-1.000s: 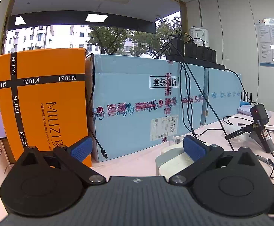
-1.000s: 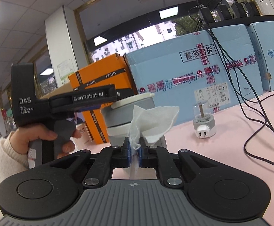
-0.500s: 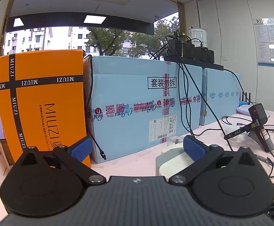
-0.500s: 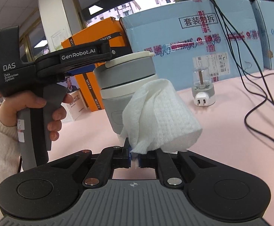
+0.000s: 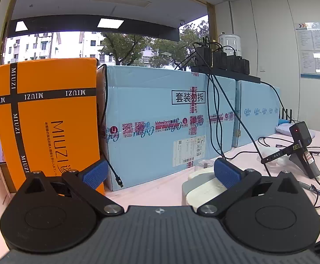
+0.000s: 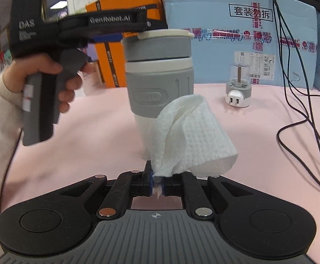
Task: Clean container
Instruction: 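Wipe the tumbler body with the tissue in the right tool while the left tool holds the lid, then lower the tissue to the table, open and regrasp it with the right tool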
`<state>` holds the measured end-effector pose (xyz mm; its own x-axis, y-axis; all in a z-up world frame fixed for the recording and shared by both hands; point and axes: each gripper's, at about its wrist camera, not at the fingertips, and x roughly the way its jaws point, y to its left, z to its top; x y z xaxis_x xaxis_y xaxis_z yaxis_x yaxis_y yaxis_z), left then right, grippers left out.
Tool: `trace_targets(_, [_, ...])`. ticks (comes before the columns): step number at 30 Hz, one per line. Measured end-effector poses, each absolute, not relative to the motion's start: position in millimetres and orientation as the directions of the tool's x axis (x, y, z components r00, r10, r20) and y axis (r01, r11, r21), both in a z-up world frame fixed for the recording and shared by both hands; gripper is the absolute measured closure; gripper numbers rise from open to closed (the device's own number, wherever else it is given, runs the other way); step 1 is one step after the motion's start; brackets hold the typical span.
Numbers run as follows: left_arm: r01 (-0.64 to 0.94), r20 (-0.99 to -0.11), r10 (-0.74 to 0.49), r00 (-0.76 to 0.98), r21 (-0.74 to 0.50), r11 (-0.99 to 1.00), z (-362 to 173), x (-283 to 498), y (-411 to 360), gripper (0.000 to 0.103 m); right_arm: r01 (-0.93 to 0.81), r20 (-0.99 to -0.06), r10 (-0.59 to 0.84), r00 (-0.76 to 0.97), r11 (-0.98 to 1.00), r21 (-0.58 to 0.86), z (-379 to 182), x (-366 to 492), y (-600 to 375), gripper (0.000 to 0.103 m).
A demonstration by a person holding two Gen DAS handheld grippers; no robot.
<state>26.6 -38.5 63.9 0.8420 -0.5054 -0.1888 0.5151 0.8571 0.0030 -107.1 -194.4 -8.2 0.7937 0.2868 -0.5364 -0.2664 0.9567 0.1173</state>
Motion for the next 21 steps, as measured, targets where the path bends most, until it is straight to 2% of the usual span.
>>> trace_targets(3, [0.515, -0.189, -0.506, 0.842, 0.001, 0.857, 64, 27, -38, 0.000, -0.240, -0.521, 0.260, 0.813, 0.965, 0.108, -10, -105, -198, 0.088])
trace_targets(4, [0.516, -0.189, -0.506, 0.841, 0.000, 0.857, 64, 27, -39, 0.000, -0.230, -0.509, 0.255, 0.822, 0.967, 0.112, -9, -104, -200, 0.081])
trace_targets(5, [0.516, -0.188, -0.507, 0.841, 0.000, 0.857, 64, 27, -39, 0.000, -0.225, -0.499, 0.254, 0.828, 0.967, 0.119, -9, -105, -201, 0.078])
trace_targets(10, [0.516, -0.186, -0.507, 0.842, 0.000, 0.857, 63, 26, -39, 0.000, -0.218, -0.455, 0.260, 0.852, 0.965, 0.143, -7, -105, -205, 0.075])
trace_targets(11, [0.516, -0.186, -0.507, 0.842, 0.001, 0.857, 63, 26, -40, 0.000, -0.221, -0.452, 0.261, 0.853, 0.965, 0.140, -6, -105, -204, 0.070])
trace_targets(13, [0.516, -0.185, -0.507, 0.842, 0.002, 0.857, 63, 26, -40, 0.000, -0.219, -0.460, 0.252, 0.851, 0.968, 0.126, -6, -102, -202, 0.061])
trace_targets(18, [0.517, -0.184, -0.508, 0.842, 0.004, 0.856, 63, 26, -40, 0.000, -0.198, -0.506, 0.217, 0.835, 0.976, 0.093, -11, -85, -200, 0.060])
trace_targets(21, [0.518, -0.184, -0.508, 0.841, 0.003, 0.856, 63, 26, -40, 0.000, -0.182, -0.514, 0.189, 0.837, 0.981, 0.064, -11, -82, -200, 0.051])
